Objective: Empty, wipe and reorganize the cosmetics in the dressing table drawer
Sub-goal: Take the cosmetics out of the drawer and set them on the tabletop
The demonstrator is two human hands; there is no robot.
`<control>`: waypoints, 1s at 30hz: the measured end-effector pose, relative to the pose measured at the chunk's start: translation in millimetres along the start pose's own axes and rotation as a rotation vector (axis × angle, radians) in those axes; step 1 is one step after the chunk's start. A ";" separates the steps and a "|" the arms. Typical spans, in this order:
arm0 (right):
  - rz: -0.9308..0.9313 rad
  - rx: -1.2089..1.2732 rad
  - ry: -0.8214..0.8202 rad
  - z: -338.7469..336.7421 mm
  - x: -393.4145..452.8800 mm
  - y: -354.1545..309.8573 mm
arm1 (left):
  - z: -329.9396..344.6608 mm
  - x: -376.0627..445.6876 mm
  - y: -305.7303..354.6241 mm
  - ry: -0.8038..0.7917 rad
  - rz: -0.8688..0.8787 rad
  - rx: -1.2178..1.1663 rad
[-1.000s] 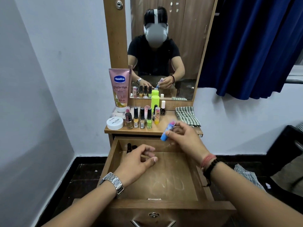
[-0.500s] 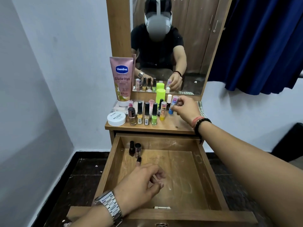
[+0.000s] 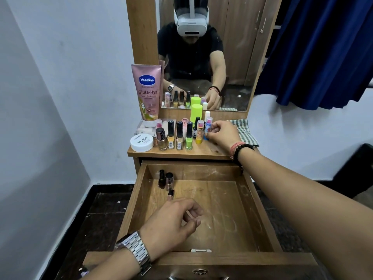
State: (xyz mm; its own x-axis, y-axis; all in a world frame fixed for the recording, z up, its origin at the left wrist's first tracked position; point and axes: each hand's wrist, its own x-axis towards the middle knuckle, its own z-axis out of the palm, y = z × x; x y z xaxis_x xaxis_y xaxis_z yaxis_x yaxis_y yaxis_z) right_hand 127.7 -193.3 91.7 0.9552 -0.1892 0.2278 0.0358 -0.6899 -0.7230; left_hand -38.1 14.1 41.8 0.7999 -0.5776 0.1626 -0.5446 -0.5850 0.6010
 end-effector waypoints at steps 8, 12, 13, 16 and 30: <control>0.022 0.024 0.016 2.1 -0.8 5.0 | 1.6 -0.1 -1.0 -0.008 -0.006 0.017; 0.032 0.038 0.022 -2.0 -10.2 6.6 | 1.8 -0.5 -1.6 -0.018 -0.032 0.024; 0.037 0.041 0.035 -4.1 -14.5 7.2 | 2.0 -0.3 -2.1 -0.024 -0.038 0.023; 0.108 0.200 0.123 -13.7 -38.7 11.0 | 1.5 0.6 -0.2 -0.039 -0.058 0.018; 0.114 0.262 -0.385 -41.7 -237.3 18.6 | -19.2 38.9 -42.0 0.077 -0.410 0.313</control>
State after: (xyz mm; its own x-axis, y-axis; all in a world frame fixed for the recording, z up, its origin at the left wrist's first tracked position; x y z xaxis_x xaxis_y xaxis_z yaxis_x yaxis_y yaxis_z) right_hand -110.5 -190.4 51.4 0.9949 0.0535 -0.0851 -0.0500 -0.4707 -0.8809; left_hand 20.8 27.1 38.0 0.9731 -0.2289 0.0272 -0.2227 -0.9034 0.3663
